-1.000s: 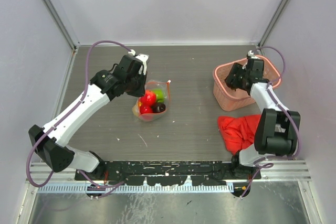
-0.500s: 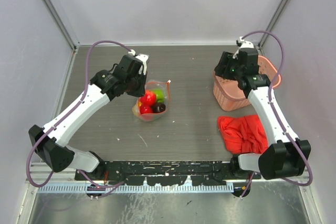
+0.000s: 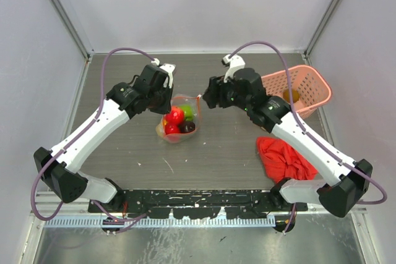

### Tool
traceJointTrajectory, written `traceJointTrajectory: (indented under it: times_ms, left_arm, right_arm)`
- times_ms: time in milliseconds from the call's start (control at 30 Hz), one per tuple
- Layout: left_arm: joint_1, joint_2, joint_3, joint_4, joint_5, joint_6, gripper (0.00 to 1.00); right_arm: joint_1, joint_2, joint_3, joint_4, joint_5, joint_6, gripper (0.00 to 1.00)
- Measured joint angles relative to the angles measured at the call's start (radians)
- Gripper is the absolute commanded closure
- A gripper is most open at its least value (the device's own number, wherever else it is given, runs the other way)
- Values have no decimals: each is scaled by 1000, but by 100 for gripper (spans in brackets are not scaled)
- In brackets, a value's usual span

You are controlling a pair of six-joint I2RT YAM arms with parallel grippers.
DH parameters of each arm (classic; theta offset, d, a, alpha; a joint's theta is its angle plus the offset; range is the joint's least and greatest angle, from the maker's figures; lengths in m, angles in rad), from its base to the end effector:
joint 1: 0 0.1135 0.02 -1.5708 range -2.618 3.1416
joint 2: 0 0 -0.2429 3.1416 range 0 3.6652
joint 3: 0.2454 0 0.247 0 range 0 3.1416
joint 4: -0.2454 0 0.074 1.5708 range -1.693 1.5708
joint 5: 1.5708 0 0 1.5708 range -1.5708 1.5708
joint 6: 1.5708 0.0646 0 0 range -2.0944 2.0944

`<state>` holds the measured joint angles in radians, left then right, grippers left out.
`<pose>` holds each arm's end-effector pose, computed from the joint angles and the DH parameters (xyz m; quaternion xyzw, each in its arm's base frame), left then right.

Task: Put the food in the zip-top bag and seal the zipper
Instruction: Place the fake fruit in the zipper food storage bag.

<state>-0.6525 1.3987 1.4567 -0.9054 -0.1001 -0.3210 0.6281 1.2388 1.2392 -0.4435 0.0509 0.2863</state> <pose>0.2468 -0.1805 0.3230 0.1367 0.9242 -0.1240 0.3343 0.2492 0.1769 0.3439 -0.1303 0.8349 0.2165 0.4889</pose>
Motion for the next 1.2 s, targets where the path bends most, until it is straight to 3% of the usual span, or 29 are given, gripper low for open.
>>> traceJointTrajectory:
  times_ms: [333, 733, 1033, 1200]
  left_arm:
    - [0, 0, 0, 3, 0, 0, 100]
    - [0, 0, 0, 3, 8, -1, 100]
    - [0, 0, 0, 3, 19, -3, 100]
    - [0, -3, 0, 5, 19, -4, 100]
  right_arm:
    - [237, 99, 2, 168, -36, 3, 57]
    - [254, 225, -61, 317, -17, -5, 56]
    - [254, 310, -80, 391, 133, -17, 20]
    - [254, 324, -80, 408, 184, -22, 13]
